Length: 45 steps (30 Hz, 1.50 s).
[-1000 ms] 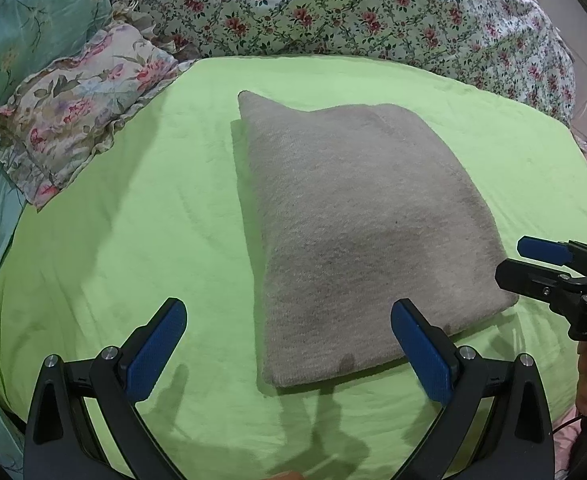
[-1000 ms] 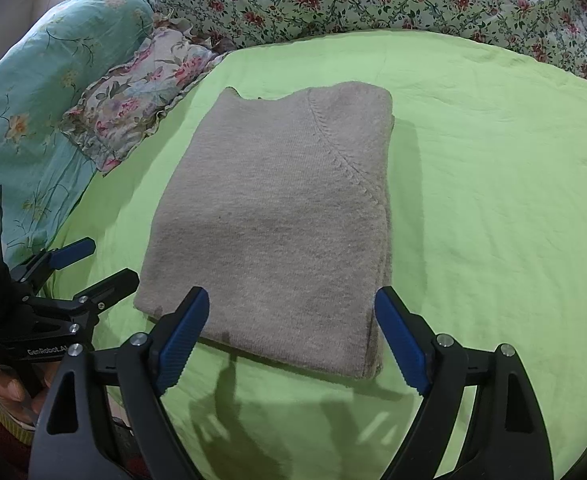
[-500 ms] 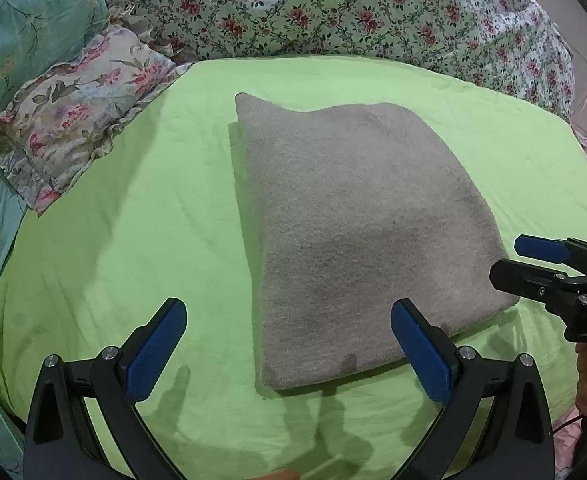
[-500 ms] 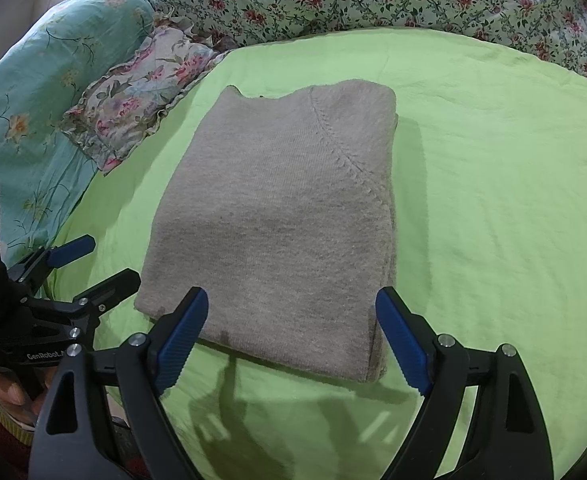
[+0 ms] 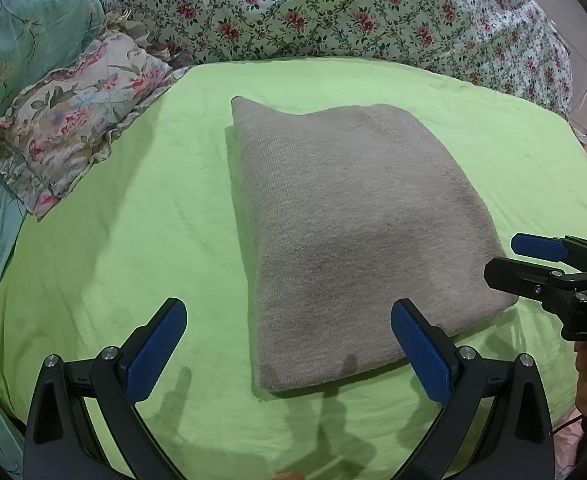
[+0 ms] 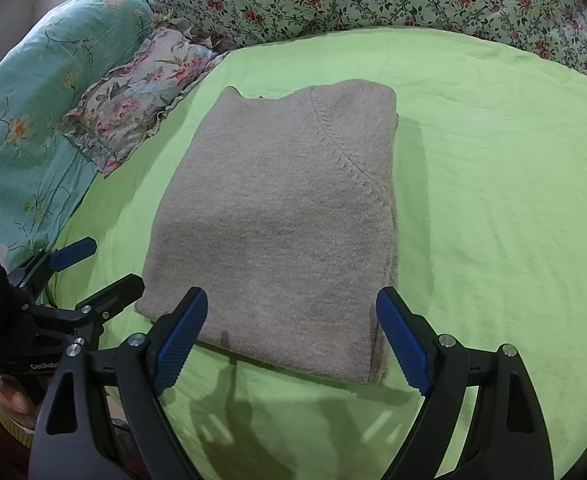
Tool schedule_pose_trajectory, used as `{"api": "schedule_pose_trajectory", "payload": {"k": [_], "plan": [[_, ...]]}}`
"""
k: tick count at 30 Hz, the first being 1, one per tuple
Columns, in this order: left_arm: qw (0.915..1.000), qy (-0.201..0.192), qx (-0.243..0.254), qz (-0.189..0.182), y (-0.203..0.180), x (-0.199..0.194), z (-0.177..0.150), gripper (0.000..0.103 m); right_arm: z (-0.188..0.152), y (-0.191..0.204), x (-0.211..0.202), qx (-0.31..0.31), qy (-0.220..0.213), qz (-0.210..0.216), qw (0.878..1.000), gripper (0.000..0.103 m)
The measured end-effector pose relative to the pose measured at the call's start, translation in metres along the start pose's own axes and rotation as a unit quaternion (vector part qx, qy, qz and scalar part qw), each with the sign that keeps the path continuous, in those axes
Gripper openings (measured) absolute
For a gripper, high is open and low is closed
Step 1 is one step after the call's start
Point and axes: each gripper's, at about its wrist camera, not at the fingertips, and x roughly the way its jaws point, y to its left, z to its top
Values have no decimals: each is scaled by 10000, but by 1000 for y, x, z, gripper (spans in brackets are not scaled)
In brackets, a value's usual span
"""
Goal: Fold small clothes
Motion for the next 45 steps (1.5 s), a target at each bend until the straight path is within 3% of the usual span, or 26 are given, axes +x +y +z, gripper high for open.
{"api": "schedule_pose_trajectory", "payload": {"k": [45], "plan": [[10000,-73,-2,58,-1,-4,3,102,3,6,-1,-8,-34,13,10000,88]]}}
